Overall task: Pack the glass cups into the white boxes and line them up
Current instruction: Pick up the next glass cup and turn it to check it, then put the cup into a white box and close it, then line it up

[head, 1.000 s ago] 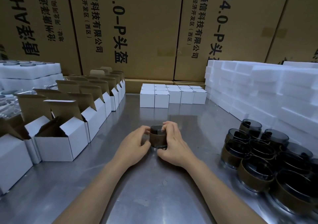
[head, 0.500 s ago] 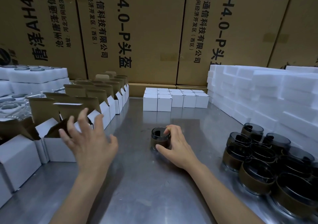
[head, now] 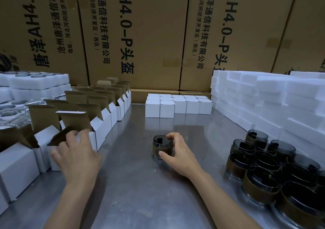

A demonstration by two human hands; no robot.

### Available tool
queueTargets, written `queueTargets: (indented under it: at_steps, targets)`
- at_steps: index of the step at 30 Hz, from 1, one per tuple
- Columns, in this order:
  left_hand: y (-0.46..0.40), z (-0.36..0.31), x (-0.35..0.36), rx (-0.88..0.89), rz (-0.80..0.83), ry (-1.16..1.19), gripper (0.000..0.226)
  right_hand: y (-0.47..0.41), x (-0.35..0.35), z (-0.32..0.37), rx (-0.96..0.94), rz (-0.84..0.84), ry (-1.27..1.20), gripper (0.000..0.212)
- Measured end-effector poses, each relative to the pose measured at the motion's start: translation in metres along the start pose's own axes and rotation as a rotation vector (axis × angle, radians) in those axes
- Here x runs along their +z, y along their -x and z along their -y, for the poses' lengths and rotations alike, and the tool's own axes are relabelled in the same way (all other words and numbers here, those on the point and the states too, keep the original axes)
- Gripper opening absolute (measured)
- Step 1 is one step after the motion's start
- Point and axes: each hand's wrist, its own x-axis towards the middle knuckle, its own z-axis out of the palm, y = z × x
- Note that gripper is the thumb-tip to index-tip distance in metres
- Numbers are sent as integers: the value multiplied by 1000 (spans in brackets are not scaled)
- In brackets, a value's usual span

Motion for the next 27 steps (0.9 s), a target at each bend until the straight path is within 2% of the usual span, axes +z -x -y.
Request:
queueTargets:
  at_steps: [6,13,15,22,27]
  targets:
    - [5,-18,-3,127,-22,54,49,1,-2,2,13,25,-47,46]
    - [27,-48,6,384,3,352,37,1,-2,4,39,102,-94,64]
    - [27,-52,13,405,7,405,35,1,-1,5,45,117,-109,64]
    - [17,-66,39,384,33,473,29,-2,0,4,77,110,-203,45]
    - [15,-89,46,376,55,648,23,-2,0,4,59,125,-217,44]
